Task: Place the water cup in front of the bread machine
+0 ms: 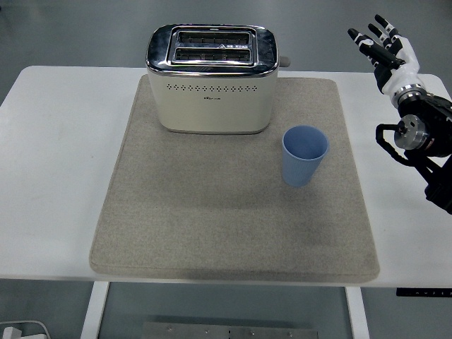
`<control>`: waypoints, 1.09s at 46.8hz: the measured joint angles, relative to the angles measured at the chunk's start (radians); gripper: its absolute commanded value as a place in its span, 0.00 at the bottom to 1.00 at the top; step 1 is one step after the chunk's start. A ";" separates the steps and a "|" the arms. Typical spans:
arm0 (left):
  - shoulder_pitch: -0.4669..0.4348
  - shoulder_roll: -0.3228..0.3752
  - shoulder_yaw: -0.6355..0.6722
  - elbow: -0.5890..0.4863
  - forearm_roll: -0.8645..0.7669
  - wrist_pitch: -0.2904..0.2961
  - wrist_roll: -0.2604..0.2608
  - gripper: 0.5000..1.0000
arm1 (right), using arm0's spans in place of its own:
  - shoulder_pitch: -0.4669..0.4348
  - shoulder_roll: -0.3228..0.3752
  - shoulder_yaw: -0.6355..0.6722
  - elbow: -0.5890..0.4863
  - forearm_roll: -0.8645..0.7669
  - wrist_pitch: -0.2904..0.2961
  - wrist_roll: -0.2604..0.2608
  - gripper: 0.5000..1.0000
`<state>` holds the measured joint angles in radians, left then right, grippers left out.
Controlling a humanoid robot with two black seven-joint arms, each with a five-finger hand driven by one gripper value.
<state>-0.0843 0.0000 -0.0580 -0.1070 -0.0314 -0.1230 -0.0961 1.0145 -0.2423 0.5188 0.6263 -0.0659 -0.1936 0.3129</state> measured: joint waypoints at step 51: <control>0.005 0.000 0.006 0.000 -0.010 0.005 -0.005 1.00 | -0.008 -0.039 -0.022 0.101 -0.187 0.121 0.005 0.84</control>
<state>-0.0797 0.0000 -0.0521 -0.1065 -0.0413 -0.1181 -0.1013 1.0065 -0.2813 0.4969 0.7277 -0.2531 -0.0725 0.3178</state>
